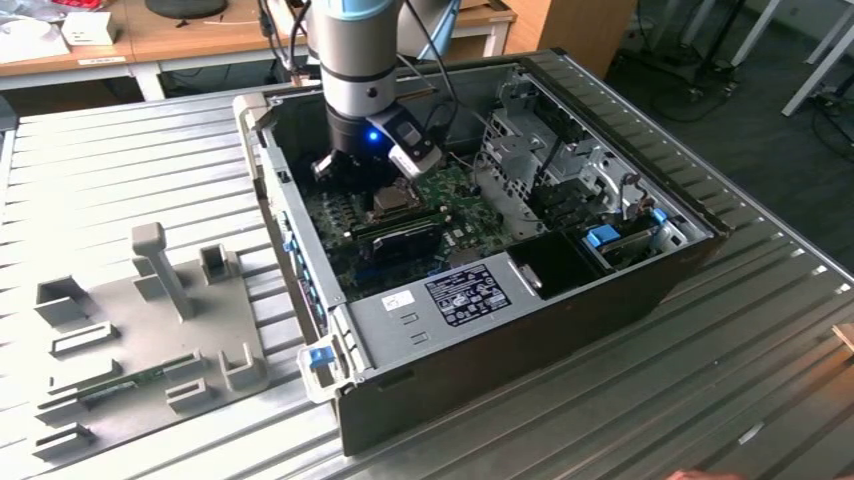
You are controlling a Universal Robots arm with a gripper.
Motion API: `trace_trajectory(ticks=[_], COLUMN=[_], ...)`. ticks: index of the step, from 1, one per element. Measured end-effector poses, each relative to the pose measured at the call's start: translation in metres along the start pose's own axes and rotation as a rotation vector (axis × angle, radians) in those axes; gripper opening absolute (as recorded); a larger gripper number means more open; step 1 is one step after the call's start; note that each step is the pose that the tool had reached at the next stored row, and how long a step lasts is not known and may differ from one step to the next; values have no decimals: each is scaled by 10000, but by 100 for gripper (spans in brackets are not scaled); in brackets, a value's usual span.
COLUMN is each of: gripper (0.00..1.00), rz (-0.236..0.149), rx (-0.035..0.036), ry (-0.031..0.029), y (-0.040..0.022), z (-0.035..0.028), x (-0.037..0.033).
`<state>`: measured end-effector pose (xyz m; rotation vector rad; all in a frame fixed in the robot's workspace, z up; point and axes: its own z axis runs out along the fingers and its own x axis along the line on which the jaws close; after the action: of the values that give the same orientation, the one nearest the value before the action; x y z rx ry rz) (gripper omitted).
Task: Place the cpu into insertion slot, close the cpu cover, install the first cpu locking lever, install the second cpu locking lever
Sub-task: 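Install the second cpu locking lever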
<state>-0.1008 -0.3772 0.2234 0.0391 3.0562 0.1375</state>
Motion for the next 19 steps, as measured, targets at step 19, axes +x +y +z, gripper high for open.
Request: trace_trajectory(ticks=[19], gripper=[10], rz=[0], rx=[0], ry=[0], y=[7], z=[-70], x=[-20])
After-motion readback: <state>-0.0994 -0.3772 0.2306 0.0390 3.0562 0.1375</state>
